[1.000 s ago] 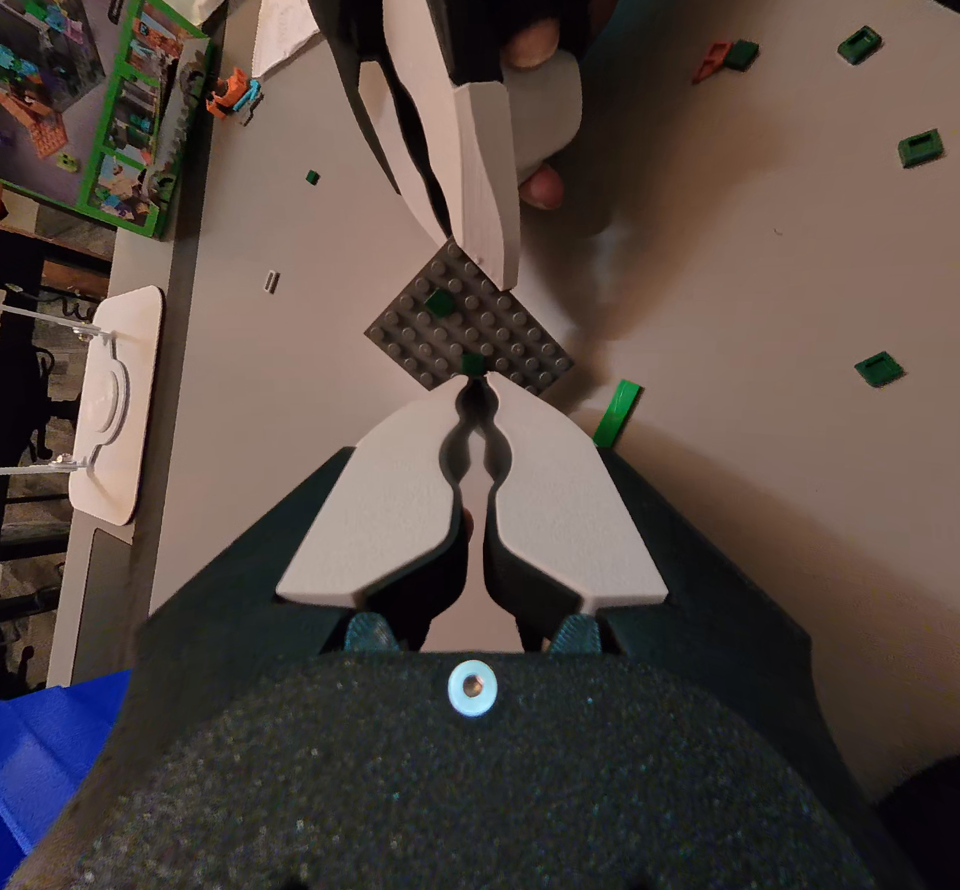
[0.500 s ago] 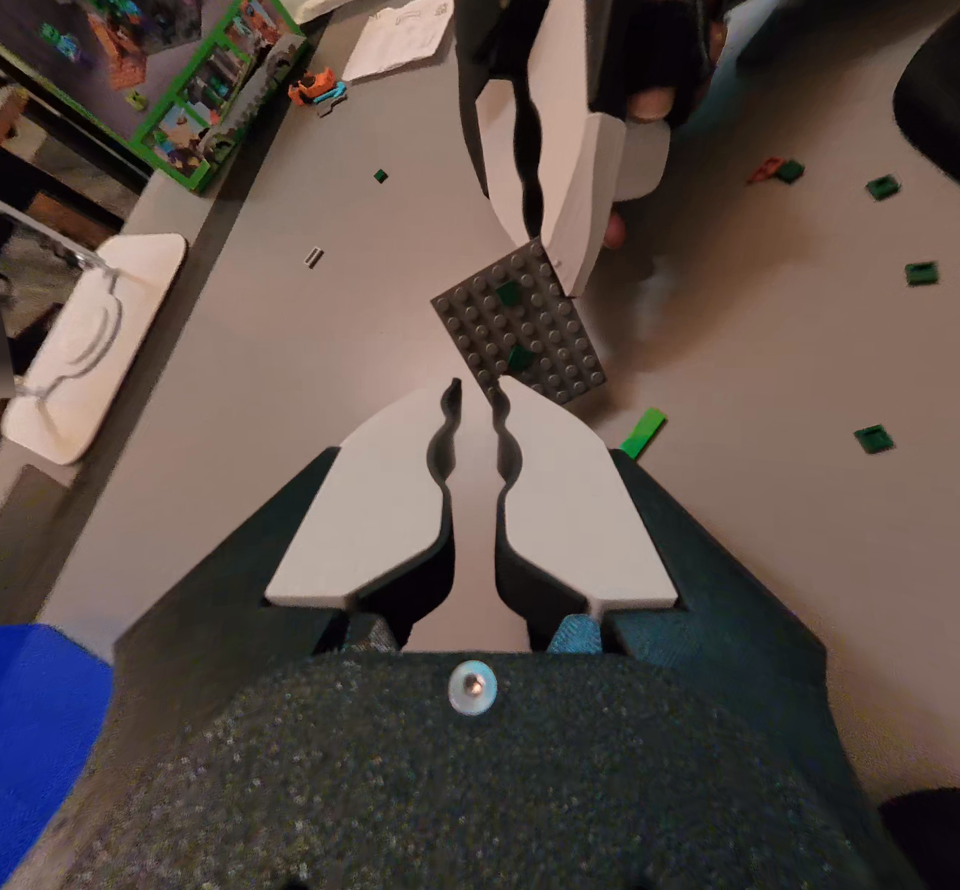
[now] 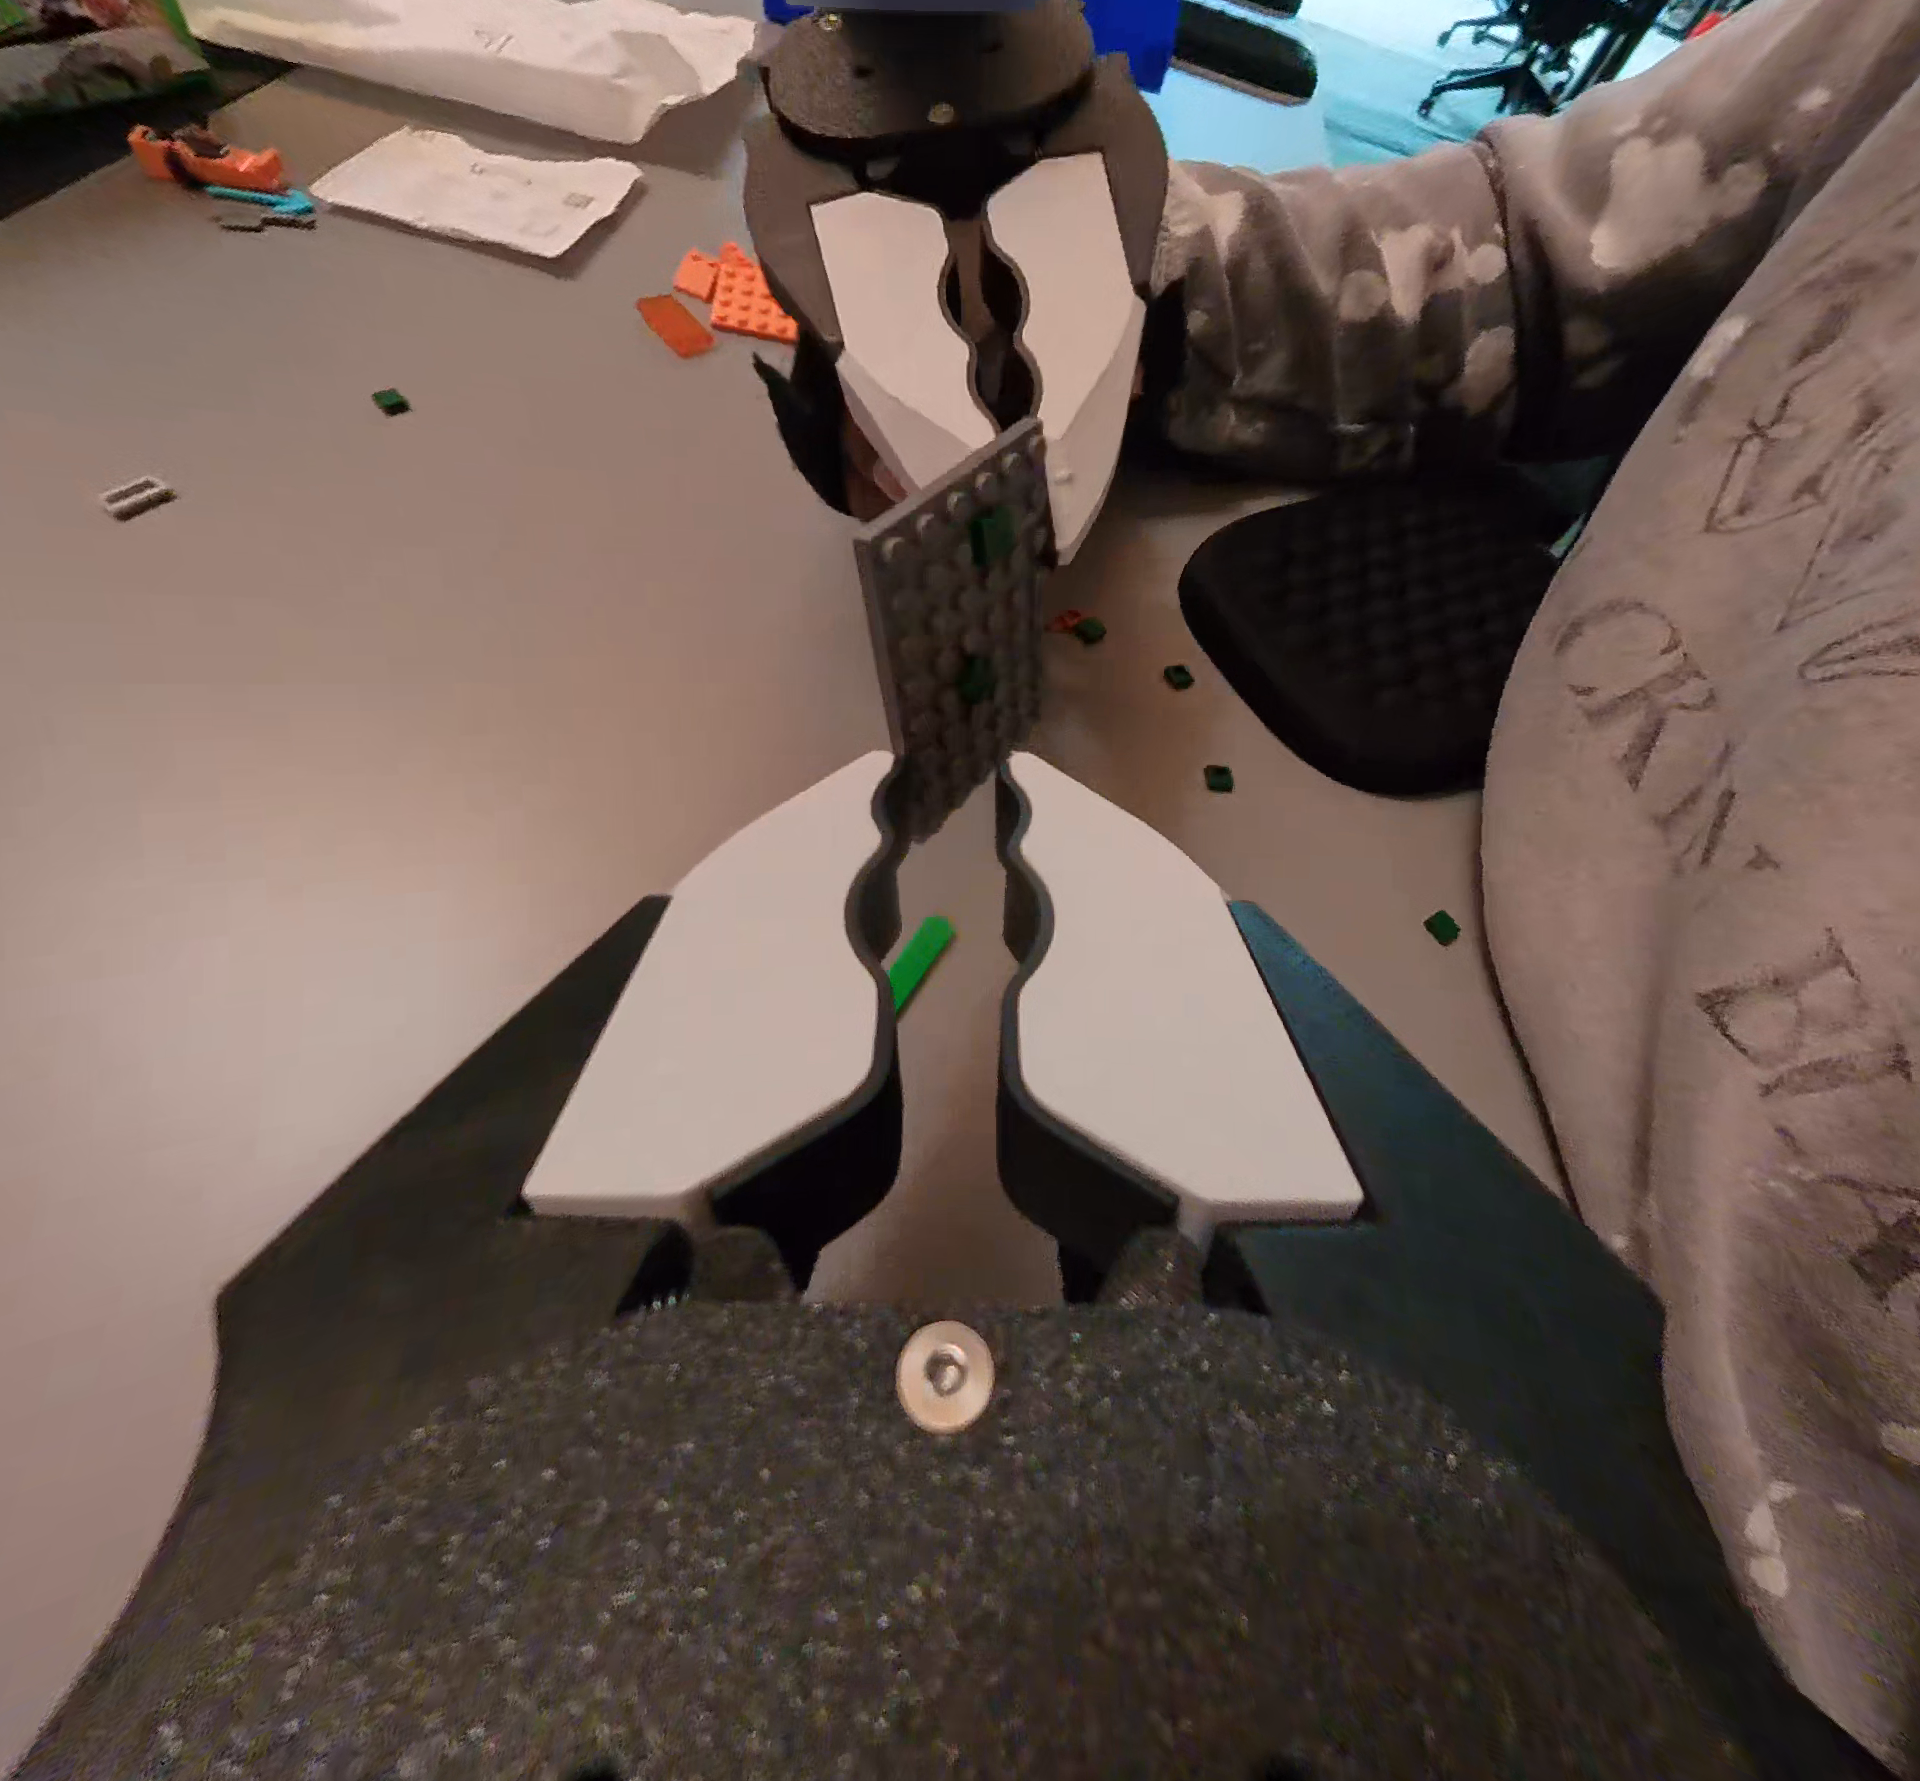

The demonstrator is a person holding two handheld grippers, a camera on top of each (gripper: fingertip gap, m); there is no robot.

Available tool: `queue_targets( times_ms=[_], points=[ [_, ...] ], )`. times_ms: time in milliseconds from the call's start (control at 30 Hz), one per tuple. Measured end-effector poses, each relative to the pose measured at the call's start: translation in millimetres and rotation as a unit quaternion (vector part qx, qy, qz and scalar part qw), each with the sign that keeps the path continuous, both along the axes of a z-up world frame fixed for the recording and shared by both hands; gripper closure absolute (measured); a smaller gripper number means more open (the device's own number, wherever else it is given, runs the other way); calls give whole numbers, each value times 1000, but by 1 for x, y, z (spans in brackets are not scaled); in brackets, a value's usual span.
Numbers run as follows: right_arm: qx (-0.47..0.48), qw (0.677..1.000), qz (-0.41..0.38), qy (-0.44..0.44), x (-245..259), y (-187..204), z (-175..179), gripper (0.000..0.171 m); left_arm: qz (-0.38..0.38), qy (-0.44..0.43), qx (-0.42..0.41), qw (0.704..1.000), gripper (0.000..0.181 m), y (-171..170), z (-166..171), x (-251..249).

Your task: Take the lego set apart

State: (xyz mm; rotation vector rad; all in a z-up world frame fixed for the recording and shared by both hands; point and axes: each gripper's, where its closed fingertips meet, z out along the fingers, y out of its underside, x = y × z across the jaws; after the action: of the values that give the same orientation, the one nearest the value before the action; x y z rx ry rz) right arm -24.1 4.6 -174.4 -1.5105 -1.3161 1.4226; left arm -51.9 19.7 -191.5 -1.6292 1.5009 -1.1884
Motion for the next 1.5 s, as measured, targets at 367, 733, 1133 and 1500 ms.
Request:
queue_targets(
  times_ms=[367,733,1133,1500],
  points=[
    [-3,1000,9,11,-1,-5,4,168,-16,-44,-32,998,161,-6,4,2],
    [-7,998,-61,6,-1,20,2,168,26,-30,-124,992,176,-3,4,5],
    [90,983,-147,-55,1,42,-10,169,249,-103,-103,957,176,74,53,-84],
    [98,976,-163,-110,-2,47,-26,171,424,65,-106,897,176,160,36,-215]
  ],
)
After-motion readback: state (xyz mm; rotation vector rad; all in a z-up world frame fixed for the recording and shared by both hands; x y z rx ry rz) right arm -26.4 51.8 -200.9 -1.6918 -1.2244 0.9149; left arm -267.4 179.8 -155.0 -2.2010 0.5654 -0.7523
